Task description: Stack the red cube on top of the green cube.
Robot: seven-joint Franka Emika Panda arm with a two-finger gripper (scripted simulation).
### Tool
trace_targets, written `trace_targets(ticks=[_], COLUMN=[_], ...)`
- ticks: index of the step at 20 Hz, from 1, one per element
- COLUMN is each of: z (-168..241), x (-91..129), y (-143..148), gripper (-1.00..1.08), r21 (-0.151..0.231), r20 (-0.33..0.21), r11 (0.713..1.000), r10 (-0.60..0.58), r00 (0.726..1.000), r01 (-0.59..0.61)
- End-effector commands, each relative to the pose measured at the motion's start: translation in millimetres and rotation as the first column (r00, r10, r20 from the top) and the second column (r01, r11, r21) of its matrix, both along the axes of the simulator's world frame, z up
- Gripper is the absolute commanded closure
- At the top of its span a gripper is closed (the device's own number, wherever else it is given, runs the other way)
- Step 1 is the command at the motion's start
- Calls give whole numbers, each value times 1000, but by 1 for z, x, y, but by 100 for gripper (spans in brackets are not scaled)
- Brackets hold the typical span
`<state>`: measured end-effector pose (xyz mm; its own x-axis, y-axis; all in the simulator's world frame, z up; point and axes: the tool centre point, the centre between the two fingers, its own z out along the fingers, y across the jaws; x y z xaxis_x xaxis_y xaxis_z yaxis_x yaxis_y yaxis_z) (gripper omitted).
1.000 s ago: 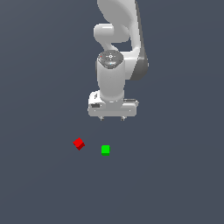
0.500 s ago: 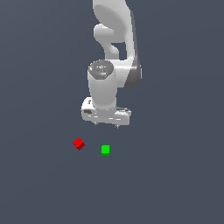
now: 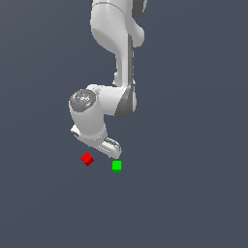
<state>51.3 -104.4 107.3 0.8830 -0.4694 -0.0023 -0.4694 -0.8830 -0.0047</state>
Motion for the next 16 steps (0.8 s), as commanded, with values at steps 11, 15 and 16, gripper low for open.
trace_targets(ticks=[11, 15, 16], z=[-36, -37, -37], x=[6, 5, 5], y=[-71, -74, -74], gripper=[-92, -92, -92], r21=[-6, -5, -6], r20=[0, 0, -1], r11=[962, 959, 960], r10=[-274, -283, -280], r00=[962, 959, 960], r01=[274, 283, 280])
